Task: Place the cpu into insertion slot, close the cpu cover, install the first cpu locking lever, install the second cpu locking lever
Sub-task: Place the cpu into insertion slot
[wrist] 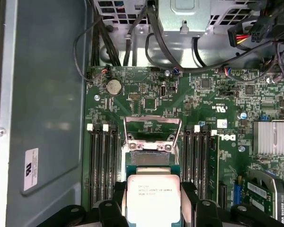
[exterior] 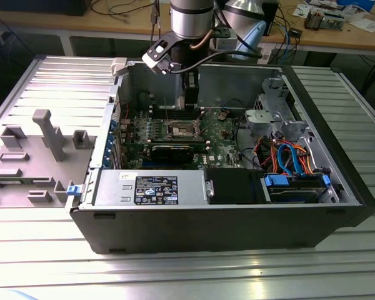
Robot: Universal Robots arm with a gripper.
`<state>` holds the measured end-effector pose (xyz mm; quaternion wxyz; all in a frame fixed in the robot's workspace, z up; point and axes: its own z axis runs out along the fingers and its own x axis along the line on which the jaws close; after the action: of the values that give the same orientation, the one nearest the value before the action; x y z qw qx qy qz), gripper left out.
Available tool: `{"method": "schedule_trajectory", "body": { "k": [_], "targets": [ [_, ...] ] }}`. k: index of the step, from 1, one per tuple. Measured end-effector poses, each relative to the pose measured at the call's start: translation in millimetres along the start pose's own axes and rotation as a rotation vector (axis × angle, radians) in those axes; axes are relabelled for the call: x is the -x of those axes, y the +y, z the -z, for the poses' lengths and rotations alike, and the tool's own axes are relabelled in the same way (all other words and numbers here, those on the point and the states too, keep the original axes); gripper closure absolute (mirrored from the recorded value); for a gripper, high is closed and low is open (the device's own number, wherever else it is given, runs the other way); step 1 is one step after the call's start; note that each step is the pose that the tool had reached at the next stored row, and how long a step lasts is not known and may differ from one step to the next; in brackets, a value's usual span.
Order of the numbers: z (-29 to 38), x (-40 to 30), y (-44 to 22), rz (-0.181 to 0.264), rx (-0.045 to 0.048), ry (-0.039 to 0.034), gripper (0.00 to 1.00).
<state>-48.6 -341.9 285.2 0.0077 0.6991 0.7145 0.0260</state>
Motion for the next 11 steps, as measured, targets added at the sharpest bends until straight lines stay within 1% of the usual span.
{"method": "schedule_trajectory", "body": {
  "k": [2,3,4,6,11],
  "targets": [
    [-4.2,0.1,-0.3,-0.001,0.0000,-0.0002,0.46],
    [-6.4,0.1,-0.5,-0.002,0.0004,-0.0093,0.46],
    [-6.7,0.2,-0.4,-0.001,0.0025,-0.0178,0.46],
    [-8.3,0.1,-0.5,0.000,0.0049,-0.0282,0.46],
    [-19.4,-0.3,-1.1,0.000,0.0050,-0.0285,0.46]
  ]
}}
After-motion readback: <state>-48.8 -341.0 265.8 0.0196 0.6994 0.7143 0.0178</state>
